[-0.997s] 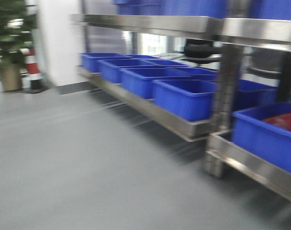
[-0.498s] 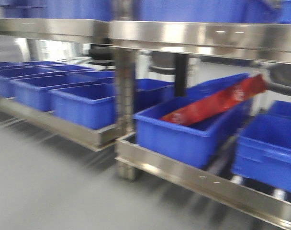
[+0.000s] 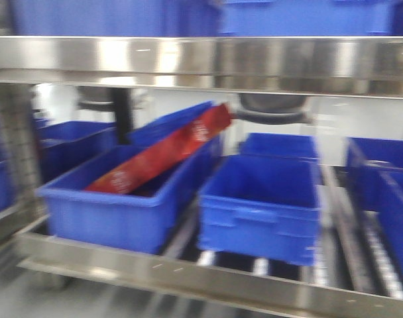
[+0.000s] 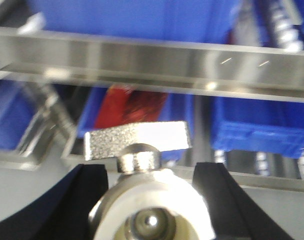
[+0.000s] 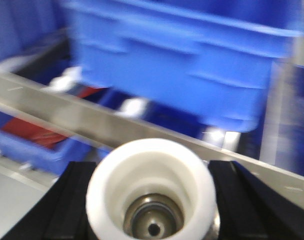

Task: Place valve from conveyor to right shelf box

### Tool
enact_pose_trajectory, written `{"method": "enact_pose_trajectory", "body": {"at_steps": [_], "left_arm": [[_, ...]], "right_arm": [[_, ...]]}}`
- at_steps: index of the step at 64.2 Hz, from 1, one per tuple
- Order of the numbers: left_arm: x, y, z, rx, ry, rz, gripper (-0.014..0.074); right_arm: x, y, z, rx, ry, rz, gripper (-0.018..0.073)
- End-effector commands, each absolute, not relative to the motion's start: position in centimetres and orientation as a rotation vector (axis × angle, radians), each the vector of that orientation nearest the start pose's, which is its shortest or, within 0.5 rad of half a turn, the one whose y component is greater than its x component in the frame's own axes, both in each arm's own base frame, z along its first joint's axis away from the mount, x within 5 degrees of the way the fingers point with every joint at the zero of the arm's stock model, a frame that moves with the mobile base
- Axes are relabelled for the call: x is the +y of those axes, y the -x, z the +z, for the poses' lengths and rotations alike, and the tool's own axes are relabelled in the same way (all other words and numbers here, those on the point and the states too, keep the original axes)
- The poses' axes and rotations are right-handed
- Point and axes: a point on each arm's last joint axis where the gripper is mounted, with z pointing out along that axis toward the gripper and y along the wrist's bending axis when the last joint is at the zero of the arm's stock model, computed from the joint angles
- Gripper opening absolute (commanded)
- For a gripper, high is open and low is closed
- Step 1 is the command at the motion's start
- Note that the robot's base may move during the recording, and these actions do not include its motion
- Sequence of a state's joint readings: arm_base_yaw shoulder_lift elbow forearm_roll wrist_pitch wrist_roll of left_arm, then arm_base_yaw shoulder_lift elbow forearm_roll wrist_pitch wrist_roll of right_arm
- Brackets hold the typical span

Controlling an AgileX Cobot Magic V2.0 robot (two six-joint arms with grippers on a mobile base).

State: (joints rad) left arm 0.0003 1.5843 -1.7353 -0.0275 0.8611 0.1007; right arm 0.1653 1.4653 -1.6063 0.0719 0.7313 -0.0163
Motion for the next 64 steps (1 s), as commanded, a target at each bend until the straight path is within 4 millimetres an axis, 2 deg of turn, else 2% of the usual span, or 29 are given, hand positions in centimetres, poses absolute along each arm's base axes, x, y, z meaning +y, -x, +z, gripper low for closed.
{"method": "enact_pose_trajectory", "body": {"at_steps": [1, 64], "left_arm": [[-0.43, -35.13, 44.57, 2.119, -0.095, 0.010, -0.0111], [-0.43, -35.19, 44.51, 2.120, -0.095, 0.010, -0.0111]], "right_arm": [[5.62, -31.79, 45.97, 1.966, 0.155, 0.165, -0.0153], [5.62, -31.79, 45.97, 1.966, 0.155, 0.165, -0.0153]]}}
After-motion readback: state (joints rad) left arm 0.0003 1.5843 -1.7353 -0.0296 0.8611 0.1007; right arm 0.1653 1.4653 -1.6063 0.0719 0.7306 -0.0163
